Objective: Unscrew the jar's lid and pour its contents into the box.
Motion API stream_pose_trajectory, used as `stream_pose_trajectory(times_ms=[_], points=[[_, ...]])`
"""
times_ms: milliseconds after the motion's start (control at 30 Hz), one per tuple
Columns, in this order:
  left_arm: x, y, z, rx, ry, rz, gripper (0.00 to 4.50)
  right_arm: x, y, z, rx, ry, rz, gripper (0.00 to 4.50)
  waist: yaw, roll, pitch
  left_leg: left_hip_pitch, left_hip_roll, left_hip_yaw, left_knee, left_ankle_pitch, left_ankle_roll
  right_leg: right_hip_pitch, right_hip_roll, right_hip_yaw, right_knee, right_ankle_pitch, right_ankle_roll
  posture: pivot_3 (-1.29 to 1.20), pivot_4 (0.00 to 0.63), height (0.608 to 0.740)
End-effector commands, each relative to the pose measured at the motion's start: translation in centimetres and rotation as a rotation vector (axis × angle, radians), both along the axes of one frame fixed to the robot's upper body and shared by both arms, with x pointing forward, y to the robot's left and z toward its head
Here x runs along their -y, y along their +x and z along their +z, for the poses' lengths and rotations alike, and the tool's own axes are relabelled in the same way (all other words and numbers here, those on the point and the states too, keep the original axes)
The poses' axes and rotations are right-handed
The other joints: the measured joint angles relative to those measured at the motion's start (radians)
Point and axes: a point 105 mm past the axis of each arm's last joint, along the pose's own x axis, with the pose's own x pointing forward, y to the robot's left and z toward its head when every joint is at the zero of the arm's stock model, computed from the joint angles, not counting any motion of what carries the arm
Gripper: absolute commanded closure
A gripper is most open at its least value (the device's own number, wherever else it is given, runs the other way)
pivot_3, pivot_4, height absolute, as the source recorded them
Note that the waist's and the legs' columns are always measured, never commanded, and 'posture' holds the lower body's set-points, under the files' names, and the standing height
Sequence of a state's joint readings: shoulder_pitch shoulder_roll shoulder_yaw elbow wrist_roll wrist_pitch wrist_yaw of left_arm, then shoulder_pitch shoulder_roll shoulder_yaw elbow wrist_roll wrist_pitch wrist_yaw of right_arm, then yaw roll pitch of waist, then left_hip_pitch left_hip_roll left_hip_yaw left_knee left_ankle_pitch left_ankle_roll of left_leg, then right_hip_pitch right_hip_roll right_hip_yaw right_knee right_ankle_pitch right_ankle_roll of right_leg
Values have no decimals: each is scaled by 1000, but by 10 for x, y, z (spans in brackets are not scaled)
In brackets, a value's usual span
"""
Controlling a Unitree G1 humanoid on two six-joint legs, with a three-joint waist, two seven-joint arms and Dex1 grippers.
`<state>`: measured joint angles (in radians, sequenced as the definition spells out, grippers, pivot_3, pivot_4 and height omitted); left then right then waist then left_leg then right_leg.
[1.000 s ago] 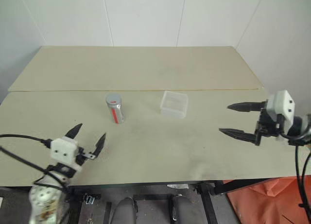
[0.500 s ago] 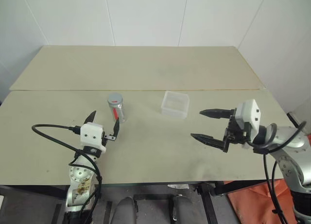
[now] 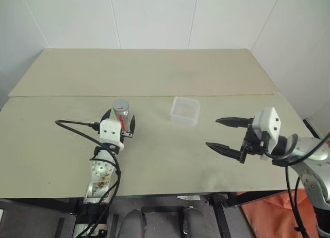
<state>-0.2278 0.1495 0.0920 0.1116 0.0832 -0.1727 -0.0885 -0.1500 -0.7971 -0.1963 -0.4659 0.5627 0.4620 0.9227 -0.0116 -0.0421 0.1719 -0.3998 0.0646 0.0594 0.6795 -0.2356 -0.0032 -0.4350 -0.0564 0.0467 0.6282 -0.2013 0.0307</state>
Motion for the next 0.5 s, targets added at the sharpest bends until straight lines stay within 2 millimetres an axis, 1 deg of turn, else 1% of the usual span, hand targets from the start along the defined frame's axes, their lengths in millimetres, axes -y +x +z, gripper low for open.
stream_pose_trajectory(times_ms=[33, 167, 333, 400, 500], points=[[-1, 7, 5, 26, -3, 60, 27, 9, 0, 16, 77, -11, -28, 0, 0, 0, 0, 0, 0, 0, 0, 0, 0, 0, 0, 0, 0, 0, 0, 0, 150, 740], [0, 11, 3, 23, -9, 63, 27, 12, 0, 16, 79, -17, -39, 0, 0, 0, 0, 0, 0, 0, 0, 0, 0, 0, 0, 0, 0, 0, 0, 0, 150, 740], [1, 13, 2, 22, -17, 58, 27, 11, -2, 14, 76, -16, -40, 0, 0, 0, 0, 0, 0, 0, 0, 0, 0, 0, 0, 0, 0, 0, 0, 0, 150, 740], [0, 14, 2, 20, -49, 67, 27, 10, -2, 13, 74, -16, -40, 0, 0, 0, 0, 0, 0, 0, 0, 0, 0, 0, 0, 0, 0, 0, 0, 0, 150, 740], [-1, 17, 6, 40, -63, 56, 618, 11, -2, 14, 75, -15, -44, 0, 1, 0, 0, 0, 0, 0, 0, 0, 0, 0, 0, 0, 0, 0, 0, 0, 150, 740]])
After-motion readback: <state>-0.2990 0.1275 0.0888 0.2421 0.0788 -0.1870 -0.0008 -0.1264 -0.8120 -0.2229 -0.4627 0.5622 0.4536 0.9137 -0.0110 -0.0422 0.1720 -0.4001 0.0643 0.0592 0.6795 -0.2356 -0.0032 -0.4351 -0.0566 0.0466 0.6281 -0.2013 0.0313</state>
